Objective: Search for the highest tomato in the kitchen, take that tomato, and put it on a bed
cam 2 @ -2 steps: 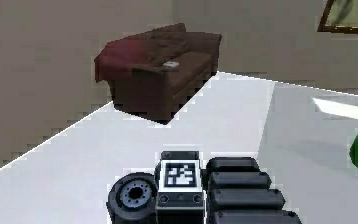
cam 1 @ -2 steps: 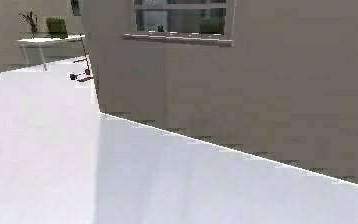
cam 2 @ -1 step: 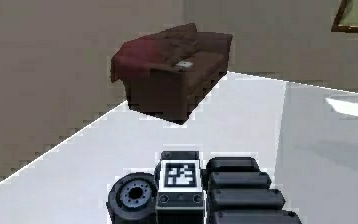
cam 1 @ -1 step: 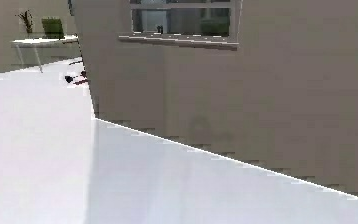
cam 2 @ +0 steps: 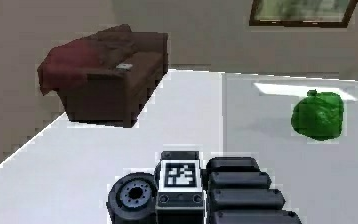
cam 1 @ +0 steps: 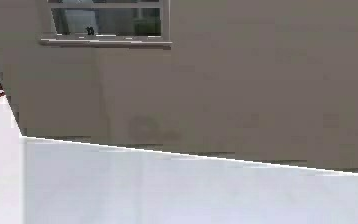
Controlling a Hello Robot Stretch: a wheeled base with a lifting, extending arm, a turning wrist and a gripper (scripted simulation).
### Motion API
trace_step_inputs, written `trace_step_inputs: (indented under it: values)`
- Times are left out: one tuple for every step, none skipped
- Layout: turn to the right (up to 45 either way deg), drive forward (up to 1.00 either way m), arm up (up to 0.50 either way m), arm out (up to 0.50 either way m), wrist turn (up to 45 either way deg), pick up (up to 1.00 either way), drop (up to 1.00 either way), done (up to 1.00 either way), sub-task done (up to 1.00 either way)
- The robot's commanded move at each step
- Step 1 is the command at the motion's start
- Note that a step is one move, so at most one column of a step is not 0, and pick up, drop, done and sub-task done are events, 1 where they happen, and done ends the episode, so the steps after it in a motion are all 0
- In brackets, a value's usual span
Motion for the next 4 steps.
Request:
trace_step_inputs:
  values:
    - [0.0, 0.25, 0.0, 0.0, 0.0, 0.0, 0.0, 0.0, 0.0]
    - [-45.0, 0.0, 0.0, 0.0, 0.0, 0.0, 0.0, 0.0, 0.0]
    - [-24.0, 0.0, 0.0, 0.0, 0.0, 0.0, 0.0, 0.0, 0.0]
    - [0.0, 1.0, 0.0, 0.0, 0.0, 0.0, 0.0, 0.0, 0.0]
